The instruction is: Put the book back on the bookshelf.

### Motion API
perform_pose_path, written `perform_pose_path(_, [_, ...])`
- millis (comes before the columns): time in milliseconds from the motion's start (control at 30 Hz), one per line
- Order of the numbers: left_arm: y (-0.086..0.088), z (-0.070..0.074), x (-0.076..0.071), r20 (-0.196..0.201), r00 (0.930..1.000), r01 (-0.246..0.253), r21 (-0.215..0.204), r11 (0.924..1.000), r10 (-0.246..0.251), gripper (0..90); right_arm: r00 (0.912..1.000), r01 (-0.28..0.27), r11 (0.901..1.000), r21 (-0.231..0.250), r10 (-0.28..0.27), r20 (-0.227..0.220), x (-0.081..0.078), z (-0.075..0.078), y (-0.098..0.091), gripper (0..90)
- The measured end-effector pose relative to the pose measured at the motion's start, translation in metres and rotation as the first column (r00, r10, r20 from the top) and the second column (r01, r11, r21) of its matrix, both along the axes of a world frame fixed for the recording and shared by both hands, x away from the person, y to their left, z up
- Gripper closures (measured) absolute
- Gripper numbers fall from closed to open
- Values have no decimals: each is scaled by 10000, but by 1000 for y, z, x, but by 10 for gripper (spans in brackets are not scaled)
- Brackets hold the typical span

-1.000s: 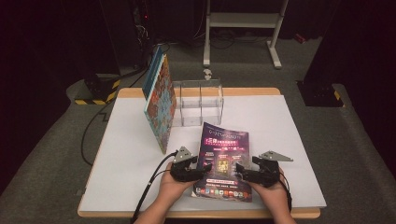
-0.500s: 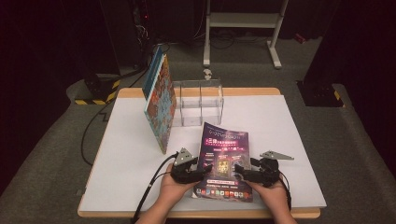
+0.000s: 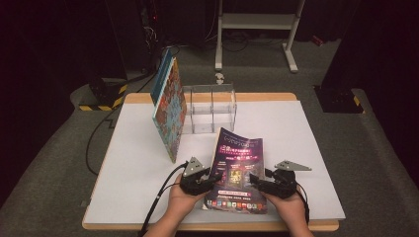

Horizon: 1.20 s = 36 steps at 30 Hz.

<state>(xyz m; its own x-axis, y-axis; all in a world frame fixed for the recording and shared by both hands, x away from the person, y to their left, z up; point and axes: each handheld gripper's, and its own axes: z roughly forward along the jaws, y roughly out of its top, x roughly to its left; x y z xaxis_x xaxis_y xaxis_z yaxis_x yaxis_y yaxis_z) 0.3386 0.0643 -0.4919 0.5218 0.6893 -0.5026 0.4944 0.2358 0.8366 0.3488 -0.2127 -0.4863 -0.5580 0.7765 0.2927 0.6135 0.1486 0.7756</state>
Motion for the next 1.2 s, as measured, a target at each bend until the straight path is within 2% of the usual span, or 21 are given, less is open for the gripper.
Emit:
perform_pose_path(267, [1,3,-2,144,9999,-66,-109,9999,68,682,9993,49,10000,-51,-47,366,-5,7,-3,552])
perform_pose_path(433, [4,6,-4,275,9996,-4,-162,9999,8,715,9981,24,9999,-132,-16,612,-8,12,-3,614])
perform_pose_path(533, [6,10,-5,304,9995,62,-354,9994,-51,732,9965,21,9999,-142,-9,833,-10,16,-2,645])
perform_pose_path(700, [8,16,-5,372,9993,-20,-392,9992,34,735,9956,25,9998,-172,-9,939,-9,21,1,669])
perform_pose_path(733, [8,18,-5,378,9992,-87,-529,9986,107,737,9955,20,9999,-147,-6,952,-9,22,2,673])
perform_pose_path(800, [12,23,-4,496,9986,-139,-548,9984,166,743,9947,2,9999,-129,11,1024,-7,26,5,681])
perform_pose_path(1000, [19,33,2,622,9971,-401,-732,9965,447,759,9936,-90,9997,-234,116,1124,1,38,16,693])
perform_pose_path(1200, [27,38,5,729,9944,-691,-954,9930,762,767,9917,-144,9999,-60,151,1280,11,44,25,706])
